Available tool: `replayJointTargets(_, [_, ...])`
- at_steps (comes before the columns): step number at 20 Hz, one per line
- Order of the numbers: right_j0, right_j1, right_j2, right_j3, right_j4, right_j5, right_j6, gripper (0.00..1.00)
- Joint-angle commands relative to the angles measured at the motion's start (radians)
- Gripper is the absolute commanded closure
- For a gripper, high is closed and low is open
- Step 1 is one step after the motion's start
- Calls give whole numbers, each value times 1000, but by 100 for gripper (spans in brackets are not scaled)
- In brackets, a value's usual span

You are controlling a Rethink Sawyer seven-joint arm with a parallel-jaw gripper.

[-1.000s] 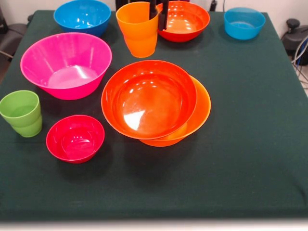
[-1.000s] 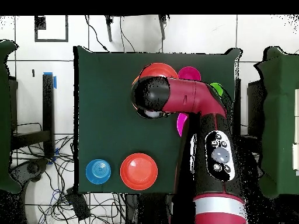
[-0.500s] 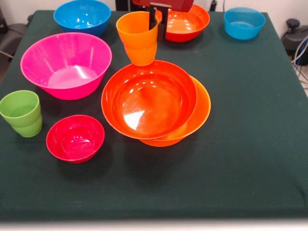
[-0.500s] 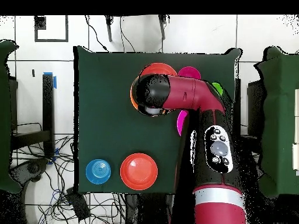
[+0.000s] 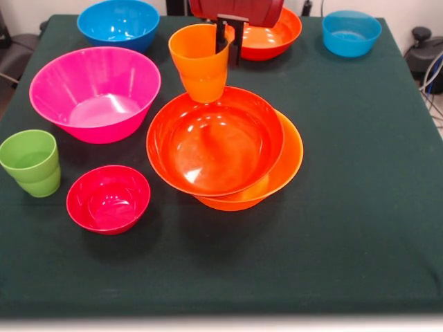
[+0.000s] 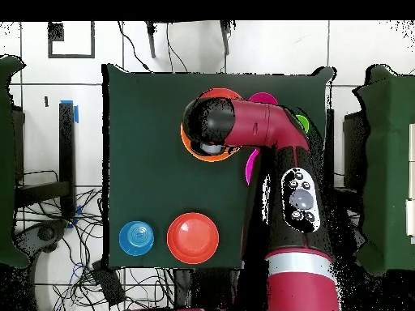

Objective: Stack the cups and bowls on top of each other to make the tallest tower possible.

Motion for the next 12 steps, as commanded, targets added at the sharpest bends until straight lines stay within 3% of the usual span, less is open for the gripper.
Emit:
replayJointTargets(1, [50, 84, 54, -48, -7, -39, 85, 100])
replayJointTargets(12, [58, 93, 43, -61, 1, -27, 82, 100])
